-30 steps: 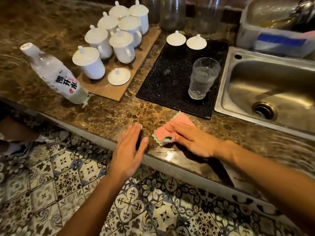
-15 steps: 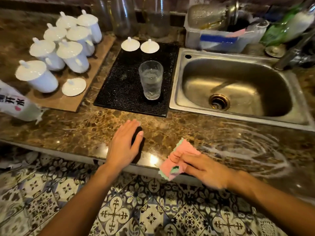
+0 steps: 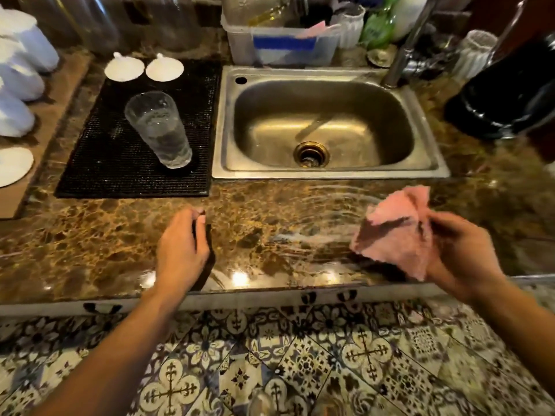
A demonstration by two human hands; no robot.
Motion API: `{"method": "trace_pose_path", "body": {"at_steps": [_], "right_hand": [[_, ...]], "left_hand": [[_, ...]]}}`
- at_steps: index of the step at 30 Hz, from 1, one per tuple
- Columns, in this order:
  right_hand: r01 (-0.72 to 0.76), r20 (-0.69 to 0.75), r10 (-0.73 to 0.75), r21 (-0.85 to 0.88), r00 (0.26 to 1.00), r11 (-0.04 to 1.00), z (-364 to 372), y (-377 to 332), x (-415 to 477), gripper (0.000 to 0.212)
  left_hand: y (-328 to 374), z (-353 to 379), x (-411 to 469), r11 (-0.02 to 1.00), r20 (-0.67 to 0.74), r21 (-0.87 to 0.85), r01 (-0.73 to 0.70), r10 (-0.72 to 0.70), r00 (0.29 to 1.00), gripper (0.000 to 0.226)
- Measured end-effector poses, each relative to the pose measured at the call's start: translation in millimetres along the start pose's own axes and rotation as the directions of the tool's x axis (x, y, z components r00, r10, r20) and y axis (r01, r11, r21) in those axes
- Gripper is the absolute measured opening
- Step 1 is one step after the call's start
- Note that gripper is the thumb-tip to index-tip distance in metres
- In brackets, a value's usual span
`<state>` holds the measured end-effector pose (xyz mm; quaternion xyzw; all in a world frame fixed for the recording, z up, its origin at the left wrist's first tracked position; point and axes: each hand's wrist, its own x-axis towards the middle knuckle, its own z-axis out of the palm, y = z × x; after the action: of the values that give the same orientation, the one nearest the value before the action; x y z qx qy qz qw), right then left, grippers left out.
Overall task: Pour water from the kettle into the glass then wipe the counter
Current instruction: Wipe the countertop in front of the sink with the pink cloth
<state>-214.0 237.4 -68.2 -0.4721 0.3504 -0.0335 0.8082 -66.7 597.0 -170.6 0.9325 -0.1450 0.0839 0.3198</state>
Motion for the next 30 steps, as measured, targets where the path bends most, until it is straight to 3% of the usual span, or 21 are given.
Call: {"method": "trace_pose_path", "body": {"at_steps": [4,5,6,7,8,9,10,11,14,19,23,26,30], "right_hand": [[0.160,-0.180,-0.143,0.084,0.973,0.983,-72,-59,20,0.047],[0.149,-0.173,-0.122,0.156,0.977,0.976,-81,-69,20,0.038],[0.014,-0.102,0.007,0.212,0.995,0.977,-96,-82,23,0.025],[0.072,-0.139,-0.063,0.066,0.988,0.995,-116,-85,28,0.041],[0.207,-0.067,-0.215,-0.110,0.974,0.972,-136,-84,43,0.046],[0.254,-0.150,-0.306,-0.293,0.940,0.922,-145,-87,48,0.042],[0.212,-0.240,-0.376,-0.513,0.895,0.832,-151,-85,58,0.039],[0.193,-0.260,-0.422,-0.606,0.869,0.771,-153,-80,65,0.044],[0.248,-0.018,-0.348,-0.666,0.937,0.703,-156,-47,90,0.058],[0.292,0.020,-0.337,-0.546,0.941,0.785,-122,-6,86,0.049],[0.046,-0.111,-0.143,-0.613,0.983,0.789,-98,21,47,0.052],[0.090,-0.027,-0.146,-0.672,0.989,0.735,-75,40,21,0.042],[0.126,0.116,-0.074,-0.548,0.990,0.827,-53,60,3,0.030]], "left_hand": [[0,0,-11,0.998,0.091,0.066,0.000,-0.006,0.996,0.034],[-1,0,-14,0.994,0.114,0.112,-0.014,0.001,0.993,0.040],[0,1,-18,0.987,0.155,0.158,-0.008,-0.017,0.988,0.048],[0,2,-21,0.979,0.205,0.204,0.003,-0.045,0.978,0.056],[0,4,-22,0.966,0.245,0.258,0.002,-0.067,0.967,0.063],[-1,7,-22,0.952,0.272,0.307,-0.009,-0.079,0.959,0.068],[-1,9,-22,0.938,0.287,0.345,-0.022,-0.083,0.954,0.070],[-1,11,-21,0.929,0.295,0.370,-0.031,-0.086,0.952,0.072],[0,12,-23,0.908,0.309,0.416,-0.051,-0.088,0.947,0.071],[5,12,-26,0.898,0.325,0.439,-0.039,-0.118,0.938,0.070],[21,17,-31,0.900,0.285,0.435,0.024,-0.162,0.945,0.075],[24,19,-33,0.895,0.275,0.445,0.039,-0.178,0.945,0.076],[20,20,-32,0.894,0.275,0.446,0.038,-0.178,0.945,0.075]]}}
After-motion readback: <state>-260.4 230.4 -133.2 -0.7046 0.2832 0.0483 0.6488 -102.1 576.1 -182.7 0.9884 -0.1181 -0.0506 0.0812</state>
